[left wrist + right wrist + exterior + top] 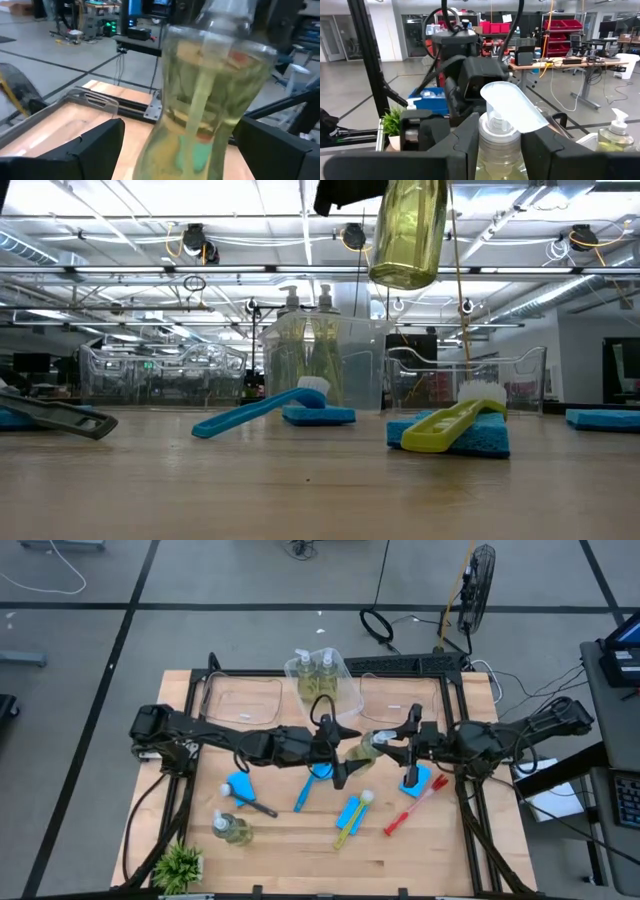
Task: Pick & Place Kitchen Sink Supplies
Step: Put the dishwashing liquid bottle into the white bin
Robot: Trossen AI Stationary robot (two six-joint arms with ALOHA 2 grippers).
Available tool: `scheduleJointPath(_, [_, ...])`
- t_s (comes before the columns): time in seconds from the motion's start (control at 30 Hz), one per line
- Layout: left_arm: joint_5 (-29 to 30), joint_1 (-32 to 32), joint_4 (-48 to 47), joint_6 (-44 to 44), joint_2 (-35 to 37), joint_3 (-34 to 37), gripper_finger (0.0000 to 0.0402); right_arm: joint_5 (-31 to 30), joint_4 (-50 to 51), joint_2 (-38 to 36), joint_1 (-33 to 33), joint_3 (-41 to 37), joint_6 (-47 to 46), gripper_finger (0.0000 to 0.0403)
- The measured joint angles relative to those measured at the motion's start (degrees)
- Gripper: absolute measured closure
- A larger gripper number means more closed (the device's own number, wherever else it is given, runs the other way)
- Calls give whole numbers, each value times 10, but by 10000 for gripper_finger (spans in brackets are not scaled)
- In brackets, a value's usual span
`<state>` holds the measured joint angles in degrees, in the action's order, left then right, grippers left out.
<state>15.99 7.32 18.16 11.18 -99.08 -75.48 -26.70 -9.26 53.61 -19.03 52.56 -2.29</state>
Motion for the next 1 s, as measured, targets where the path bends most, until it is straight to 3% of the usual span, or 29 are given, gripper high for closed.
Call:
scheduleJointPath(0.13, [-19, -7, 25, 12, -8, 0, 48, 0, -9, 14, 3, 0, -6, 301])
scheduleJointPath(0.43, [-43, -17, 45, 44, -32, 0, 61, 76, -47, 45, 44, 0, -35, 301])
scheduleJointPath(0.53, [-42, -17, 34, 44, -32, 0, 92, 89, -45, 47, 54, 0, -45, 300])
scheduleJointPath(0.8, [-47, -17, 29, 21, -31, 0, 225, 88, -41, 43, 61, 0, -57, 294])
scheduleJointPath(1.0, [-18, -17, 17, -7, -23, 0, 229, 87, -32, 42, 67, 1, -42, 279])
